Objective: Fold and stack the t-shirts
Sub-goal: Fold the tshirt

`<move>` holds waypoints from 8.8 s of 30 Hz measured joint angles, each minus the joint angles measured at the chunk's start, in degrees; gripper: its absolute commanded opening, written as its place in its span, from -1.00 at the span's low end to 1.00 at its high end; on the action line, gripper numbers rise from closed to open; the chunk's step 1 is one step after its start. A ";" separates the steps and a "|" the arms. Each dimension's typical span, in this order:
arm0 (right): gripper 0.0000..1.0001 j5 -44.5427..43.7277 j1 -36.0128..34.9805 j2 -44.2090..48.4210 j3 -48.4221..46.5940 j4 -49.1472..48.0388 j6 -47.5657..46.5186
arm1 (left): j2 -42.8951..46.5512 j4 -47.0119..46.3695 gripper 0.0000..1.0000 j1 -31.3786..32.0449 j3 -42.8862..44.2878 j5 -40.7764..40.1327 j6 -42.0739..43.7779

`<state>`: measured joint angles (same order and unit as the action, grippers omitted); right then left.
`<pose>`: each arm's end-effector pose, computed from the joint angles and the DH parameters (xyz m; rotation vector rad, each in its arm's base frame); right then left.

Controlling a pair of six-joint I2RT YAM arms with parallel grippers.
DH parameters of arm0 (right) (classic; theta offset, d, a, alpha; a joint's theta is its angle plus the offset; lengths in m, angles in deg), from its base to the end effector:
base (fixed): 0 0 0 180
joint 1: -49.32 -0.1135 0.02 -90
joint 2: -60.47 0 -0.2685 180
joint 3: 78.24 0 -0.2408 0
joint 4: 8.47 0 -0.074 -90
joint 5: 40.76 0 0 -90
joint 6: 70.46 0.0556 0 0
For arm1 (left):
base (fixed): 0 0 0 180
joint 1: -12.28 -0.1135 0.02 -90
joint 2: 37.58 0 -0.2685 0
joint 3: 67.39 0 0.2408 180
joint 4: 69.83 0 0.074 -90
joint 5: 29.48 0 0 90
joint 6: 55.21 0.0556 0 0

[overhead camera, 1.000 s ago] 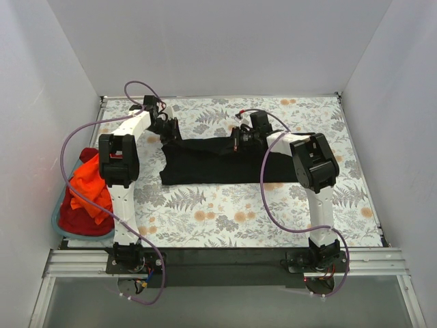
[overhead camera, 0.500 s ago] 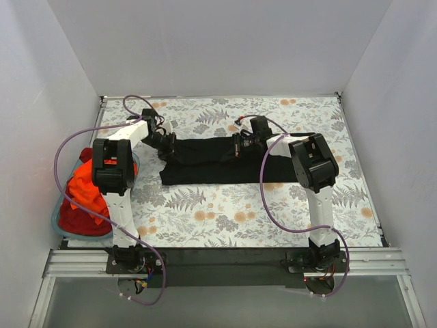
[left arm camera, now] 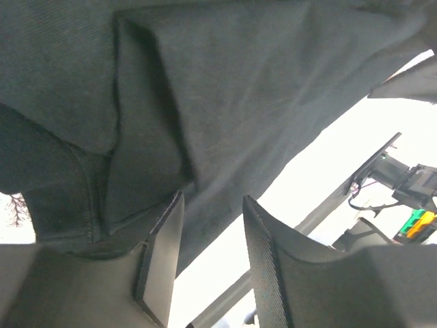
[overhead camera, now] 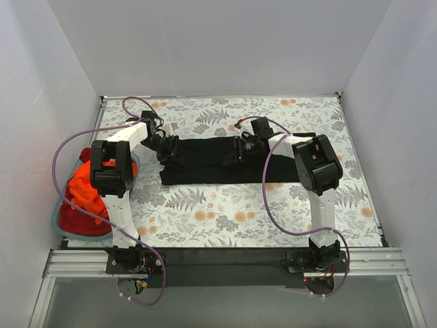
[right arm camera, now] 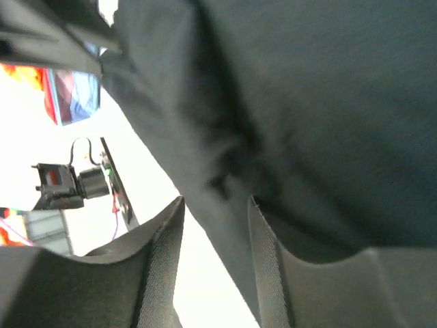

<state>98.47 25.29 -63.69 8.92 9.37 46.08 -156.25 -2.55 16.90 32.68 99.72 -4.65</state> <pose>0.3926 0.2211 0.1271 -0.3700 2.4982 1.4272 0.3814 -0.0661 0.1555 0.8013 -2.6750 0.9593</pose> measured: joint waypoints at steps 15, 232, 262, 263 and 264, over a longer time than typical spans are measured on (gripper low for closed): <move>-0.58 -5.70 8.37 11.72 -7.15 20.83 -23.82 | 5.35 -12.83 -0.63 8.81 5.20 -0.28 -1.36; -0.23 -25.20 -21.11 55.78 50.56 11.41 -80.96 | 50.38 -49.68 0.11 42.91 -62.84 -9.03 40.35; -0.97 -29.05 -29.73 67.06 50.99 16.59 -72.08 | 57.09 -39.39 -1.00 47.93 -57.72 -8.68 39.91; -0.97 -29.42 -29.73 67.71 50.62 17.18 -71.87 | 57.55 -38.88 -1.00 47.63 -56.98 -8.79 39.50; -0.97 -29.83 -29.68 68.00 49.96 17.73 -71.78 | 57.70 -38.27 -1.00 46.90 -56.26 -8.74 39.39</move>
<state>68.64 -4.39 4.31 58.89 27.10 -25.70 -98.55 -40.82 63.80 -23.58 90.98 34.74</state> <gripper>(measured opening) 0.039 0.032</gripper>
